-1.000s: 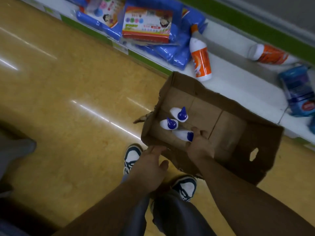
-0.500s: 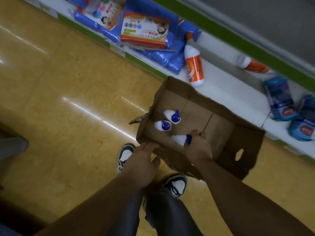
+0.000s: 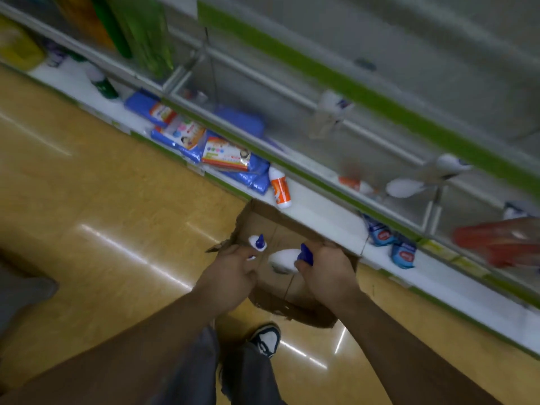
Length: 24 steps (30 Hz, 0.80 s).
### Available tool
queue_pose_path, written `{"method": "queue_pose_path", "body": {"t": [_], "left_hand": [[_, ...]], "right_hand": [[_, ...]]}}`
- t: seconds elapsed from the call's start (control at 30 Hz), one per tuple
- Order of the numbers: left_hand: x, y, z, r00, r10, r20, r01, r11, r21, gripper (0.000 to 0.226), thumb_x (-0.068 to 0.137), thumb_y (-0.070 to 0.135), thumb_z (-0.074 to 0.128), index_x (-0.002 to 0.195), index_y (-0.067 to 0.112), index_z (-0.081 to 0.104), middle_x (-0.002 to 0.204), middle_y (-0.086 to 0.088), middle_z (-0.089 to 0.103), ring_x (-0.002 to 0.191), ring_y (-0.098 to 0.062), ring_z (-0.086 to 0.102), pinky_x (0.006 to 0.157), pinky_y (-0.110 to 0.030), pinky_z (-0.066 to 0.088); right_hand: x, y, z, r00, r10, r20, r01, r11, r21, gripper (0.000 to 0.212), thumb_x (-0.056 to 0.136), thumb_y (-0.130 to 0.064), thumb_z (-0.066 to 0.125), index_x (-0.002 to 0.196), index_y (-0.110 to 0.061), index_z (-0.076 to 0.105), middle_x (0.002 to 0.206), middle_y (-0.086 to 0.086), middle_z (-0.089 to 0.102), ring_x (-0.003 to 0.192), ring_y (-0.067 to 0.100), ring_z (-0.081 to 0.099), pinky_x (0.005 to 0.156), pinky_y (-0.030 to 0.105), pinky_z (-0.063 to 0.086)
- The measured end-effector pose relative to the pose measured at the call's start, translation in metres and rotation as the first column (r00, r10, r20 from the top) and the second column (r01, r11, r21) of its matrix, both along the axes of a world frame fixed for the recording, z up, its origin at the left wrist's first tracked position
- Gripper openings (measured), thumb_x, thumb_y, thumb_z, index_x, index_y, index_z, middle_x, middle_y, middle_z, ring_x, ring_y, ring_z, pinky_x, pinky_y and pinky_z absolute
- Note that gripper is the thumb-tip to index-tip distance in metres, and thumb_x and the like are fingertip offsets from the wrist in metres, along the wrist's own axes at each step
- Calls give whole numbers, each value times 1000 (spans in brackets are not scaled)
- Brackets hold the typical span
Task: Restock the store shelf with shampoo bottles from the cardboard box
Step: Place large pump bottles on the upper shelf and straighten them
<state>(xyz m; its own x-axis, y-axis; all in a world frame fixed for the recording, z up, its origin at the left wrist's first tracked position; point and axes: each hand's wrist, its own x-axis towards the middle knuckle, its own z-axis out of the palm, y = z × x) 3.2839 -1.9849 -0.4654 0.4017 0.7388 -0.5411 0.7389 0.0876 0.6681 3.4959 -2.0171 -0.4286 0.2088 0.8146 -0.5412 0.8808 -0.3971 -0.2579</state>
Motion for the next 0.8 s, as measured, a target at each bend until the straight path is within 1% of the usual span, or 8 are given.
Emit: {"method": "queue_pose_path", "body": {"t": [0.13,0.23,0.33,0.43,0.5,0.6,0.73,0.8], "left_hand": [[12,7,93,998,-56,40,52,995,91,46,83,30,65,129,30,58,123,11,55,112,-10,56,91,-20,45],[20,16,164,988,-111,105,99,988,115,54,77,22,73,128,33,58,119,15,59,108,-4,58,89,-19,48],[22,19,233,973,-152,175,131,983,129,68,69,30,77,131,45,52,118,22,62,102,3,62,89,-28,55],[24,19,307,946,-239,218,189,956,226,71,70,35,81,133,45,51,123,27,59,108,8,58,93,-24,52],[27,19,358,907,-286,311,210,944,255,65,70,32,84,129,40,58,120,23,64,112,4,58,95,-28,52],[32,14,426,844,-297,448,226,952,206,56,76,24,84,127,32,62,118,14,69,112,-3,63,94,-31,54],[36,5,500,749,-277,603,211,961,179,42,86,11,75,126,13,62,115,-5,73,107,-22,69,89,-40,57],[36,3,532,713,-283,641,192,959,210,39,86,7,73,124,8,62,113,-8,73,106,-24,69,90,-40,57]], "right_hand": [[8,0,125,999,10,-31,-8,998,65,22,92,-41,60,98,-20,58,94,3,56,84,19,56,68,30,45],[9,-3,217,999,38,-20,-35,989,143,32,90,-41,62,71,-21,45,73,0,49,67,19,51,53,29,32],[11,-7,306,996,84,9,-84,975,206,31,87,-43,63,73,-18,52,69,3,55,62,19,52,50,31,31],[13,-11,393,990,126,62,-138,954,266,34,88,-45,63,79,-12,59,71,8,60,66,24,57,54,36,39],[14,-16,448,984,154,92,-176,931,321,36,88,-47,64,78,-12,61,70,9,63,65,25,59,58,40,46],[16,-26,521,978,172,121,-207,893,399,40,88,-51,63,79,-12,65,65,7,64,61,21,61,60,40,49],[14,-36,599,982,158,103,-188,833,520,39,89,-48,64,80,-12,72,60,5,69,50,11,63,54,25,50],[12,-40,629,985,148,85,-170,795,582,39,89,-49,65,77,-12,72,61,6,70,52,12,63,57,27,52]]}}
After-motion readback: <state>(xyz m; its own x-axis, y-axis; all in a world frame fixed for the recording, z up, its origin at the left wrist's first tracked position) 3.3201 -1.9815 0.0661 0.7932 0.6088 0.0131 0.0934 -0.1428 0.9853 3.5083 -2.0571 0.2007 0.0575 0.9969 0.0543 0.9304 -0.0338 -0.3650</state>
